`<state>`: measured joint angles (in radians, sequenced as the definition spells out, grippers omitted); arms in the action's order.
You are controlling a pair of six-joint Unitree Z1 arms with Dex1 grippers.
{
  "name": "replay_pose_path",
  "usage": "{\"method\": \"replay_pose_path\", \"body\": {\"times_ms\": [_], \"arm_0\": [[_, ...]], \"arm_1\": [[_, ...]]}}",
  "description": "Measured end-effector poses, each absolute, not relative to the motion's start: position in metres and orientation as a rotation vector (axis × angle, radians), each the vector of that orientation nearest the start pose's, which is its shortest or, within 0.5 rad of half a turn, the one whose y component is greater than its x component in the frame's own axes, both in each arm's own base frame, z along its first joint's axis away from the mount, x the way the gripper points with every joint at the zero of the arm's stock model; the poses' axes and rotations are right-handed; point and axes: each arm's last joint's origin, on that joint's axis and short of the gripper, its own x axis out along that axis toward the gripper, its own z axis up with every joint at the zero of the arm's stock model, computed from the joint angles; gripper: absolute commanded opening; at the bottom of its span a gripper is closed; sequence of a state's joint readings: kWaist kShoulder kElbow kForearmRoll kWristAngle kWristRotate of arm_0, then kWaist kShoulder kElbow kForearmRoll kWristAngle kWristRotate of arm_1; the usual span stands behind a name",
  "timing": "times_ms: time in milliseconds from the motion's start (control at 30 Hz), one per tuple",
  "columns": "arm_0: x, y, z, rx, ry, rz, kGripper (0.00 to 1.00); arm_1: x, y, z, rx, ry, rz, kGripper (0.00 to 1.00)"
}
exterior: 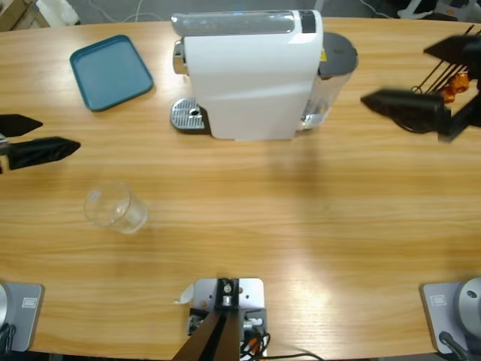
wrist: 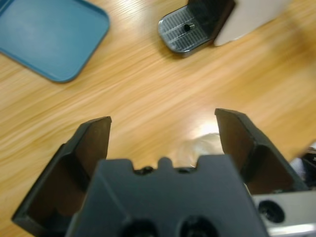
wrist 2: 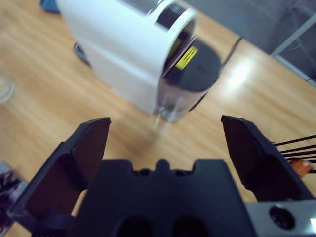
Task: Pour coffee
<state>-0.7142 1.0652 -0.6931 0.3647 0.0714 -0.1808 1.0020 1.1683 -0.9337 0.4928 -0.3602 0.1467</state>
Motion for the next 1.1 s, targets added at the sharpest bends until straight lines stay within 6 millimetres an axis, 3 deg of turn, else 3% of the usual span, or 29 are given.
{"method": "replay_pose_path", "body": {"times_ms": [133,267,433,533,700,1100], "arm_0": [[0.083,-0.09,0.313,0.076,0.705,-0.669,0.977],[0.071,-0.096,0.312,0.061,0.703,-0.689,0.977],[0.073,-0.1,0.302,0.054,0.681,-0.528,0.982],[0.081,-0.115,0.292,0.035,0.693,-0.451,0.988],[0.072,-0.135,0.258,0.031,0.793,-0.471,0.996],[0.054,-0.142,0.239,-0.007,0.826,-0.452,0.996]], "arm_1": [[0.104,0.138,0.345,-0.319,0.677,0.637,1.0],[0.102,0.139,0.341,-0.308,0.71,0.676,1.0],[0.1,0.139,0.336,-0.295,0.74,0.707,1.0],[0.098,0.138,0.33,-0.297,0.765,0.718,1.0],[0.097,0.137,0.325,-0.3,0.784,0.725,1.0],[0.093,0.136,0.311,-0.3,0.827,0.765,1.0]]}}
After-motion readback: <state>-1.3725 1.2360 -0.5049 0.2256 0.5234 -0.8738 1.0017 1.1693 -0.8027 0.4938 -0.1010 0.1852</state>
